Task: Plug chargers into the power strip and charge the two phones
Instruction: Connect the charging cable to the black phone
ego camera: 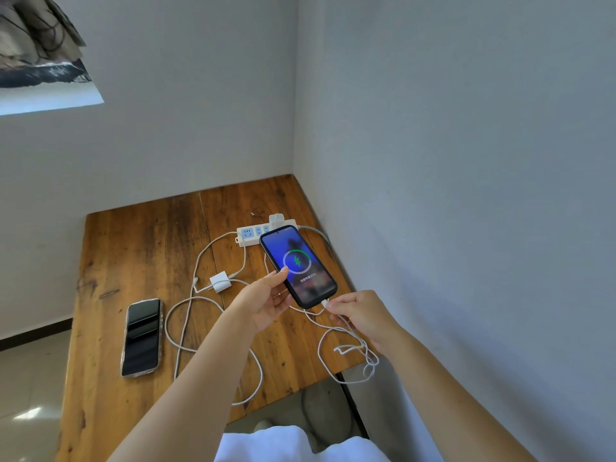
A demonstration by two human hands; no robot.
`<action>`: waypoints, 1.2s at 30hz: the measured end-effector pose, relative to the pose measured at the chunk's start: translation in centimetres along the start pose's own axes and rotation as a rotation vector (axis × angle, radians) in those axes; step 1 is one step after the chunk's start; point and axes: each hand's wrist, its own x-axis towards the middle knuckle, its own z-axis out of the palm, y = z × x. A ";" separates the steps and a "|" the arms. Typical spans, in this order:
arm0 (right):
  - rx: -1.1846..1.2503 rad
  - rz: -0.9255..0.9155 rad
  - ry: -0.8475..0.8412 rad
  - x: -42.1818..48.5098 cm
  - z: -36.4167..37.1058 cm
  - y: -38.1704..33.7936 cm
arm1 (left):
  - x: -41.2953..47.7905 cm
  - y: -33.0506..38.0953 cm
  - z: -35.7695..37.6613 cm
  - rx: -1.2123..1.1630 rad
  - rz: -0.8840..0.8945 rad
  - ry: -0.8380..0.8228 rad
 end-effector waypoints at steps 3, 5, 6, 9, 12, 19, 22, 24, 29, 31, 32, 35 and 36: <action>-0.006 -0.001 -0.004 -0.1 0.0 0.1 | -0.2 -0.1 0.0 -0.006 0.000 -0.001; -0.005 -0.003 -0.006 -0.1 0.1 0.1 | -0.4 -0.1 0.0 -0.008 0.000 -0.001; -0.006 -0.005 -0.006 -0.2 0.1 0.2 | -0.5 -0.1 -0.1 -0.009 0.001 -0.001; -0.016 -0.010 -0.007 -0.1 0.1 0.3 | -0.7 -0.1 0.0 -0.007 0.007 0.002; -0.021 -0.015 -0.011 -0.1 0.1 0.5 | -0.8 -0.1 0.1 -0.004 0.011 0.011; -0.027 -0.011 -0.015 -0.1 0.0 0.7 | -0.7 -0.4 0.1 0.003 0.004 0.021; -0.024 -0.013 -0.021 -0.1 0.0 0.8 | -0.6 -0.4 0.0 0.007 0.004 0.019; -0.028 -0.015 -0.025 -0.1 -0.1 0.8 | -0.5 -0.5 0.0 0.012 0.003 0.013; 0.004 -0.014 -0.038 0.0 -0.2 0.7 | -0.2 -0.3 -0.2 0.019 0.013 -0.009; 0.016 -0.013 -0.038 0.0 -0.2 0.7 | -0.2 -0.3 -0.3 0.016 0.012 -0.014; 0.020 -0.013 -0.037 0.0 -0.2 0.6 | -0.2 -0.2 -0.3 0.015 0.012 -0.016; 0.033 -0.011 -0.037 0.1 -0.2 0.7 | -0.2 -0.1 -0.3 0.012 0.011 -0.019; 0.037 -0.013 -0.039 0.1 -0.3 0.7 | -0.2 -0.1 -0.3 0.011 0.011 -0.016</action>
